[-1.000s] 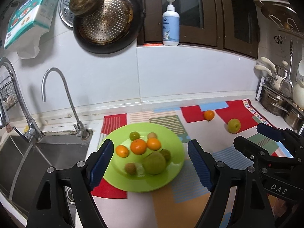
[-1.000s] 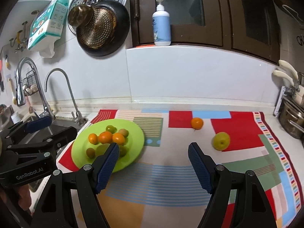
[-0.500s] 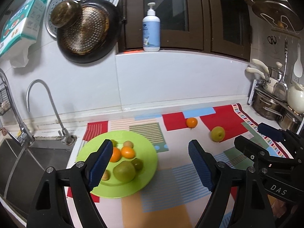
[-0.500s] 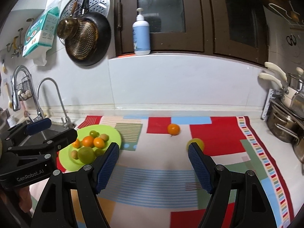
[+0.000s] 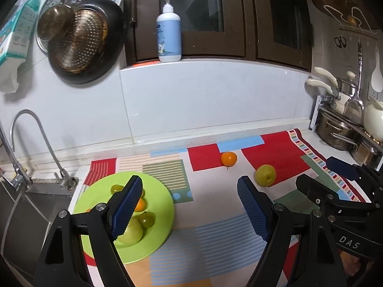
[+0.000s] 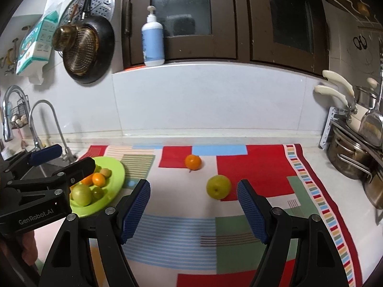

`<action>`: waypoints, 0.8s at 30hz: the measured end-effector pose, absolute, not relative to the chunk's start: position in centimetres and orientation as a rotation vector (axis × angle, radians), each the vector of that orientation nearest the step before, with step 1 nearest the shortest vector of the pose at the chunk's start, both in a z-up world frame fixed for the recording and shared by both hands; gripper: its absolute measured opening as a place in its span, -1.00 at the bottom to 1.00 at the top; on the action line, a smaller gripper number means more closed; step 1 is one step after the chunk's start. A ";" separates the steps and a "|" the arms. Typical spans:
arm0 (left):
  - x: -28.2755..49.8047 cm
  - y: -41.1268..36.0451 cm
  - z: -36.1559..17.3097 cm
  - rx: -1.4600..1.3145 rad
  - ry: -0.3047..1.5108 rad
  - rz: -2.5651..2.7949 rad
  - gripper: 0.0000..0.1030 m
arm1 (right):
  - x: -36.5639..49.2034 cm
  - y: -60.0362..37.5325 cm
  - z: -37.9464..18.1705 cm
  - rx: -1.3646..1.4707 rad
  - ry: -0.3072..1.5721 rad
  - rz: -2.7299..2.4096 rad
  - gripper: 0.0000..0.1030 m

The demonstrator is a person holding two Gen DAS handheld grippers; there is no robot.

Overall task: Organize fruits
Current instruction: 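Move both open grippers toward the last orange and yellow citrus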

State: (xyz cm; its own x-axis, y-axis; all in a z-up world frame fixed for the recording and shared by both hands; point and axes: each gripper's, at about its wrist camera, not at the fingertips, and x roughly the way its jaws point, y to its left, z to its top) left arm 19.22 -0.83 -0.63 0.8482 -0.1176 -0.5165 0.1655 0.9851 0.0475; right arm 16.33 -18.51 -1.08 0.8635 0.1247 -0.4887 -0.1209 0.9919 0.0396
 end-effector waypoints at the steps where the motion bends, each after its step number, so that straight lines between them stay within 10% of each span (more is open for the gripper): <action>1: 19.7 -1.2 -0.9 0.096 0.544 -0.153 0.58 | 16.7 -18.7 -1.3 0.008 0.517 0.126 0.46; 24: 29.8 -4.9 -8.0 0.122 0.708 -0.179 0.58 | 27.9 -20.8 -9.0 0.020 0.695 0.109 0.45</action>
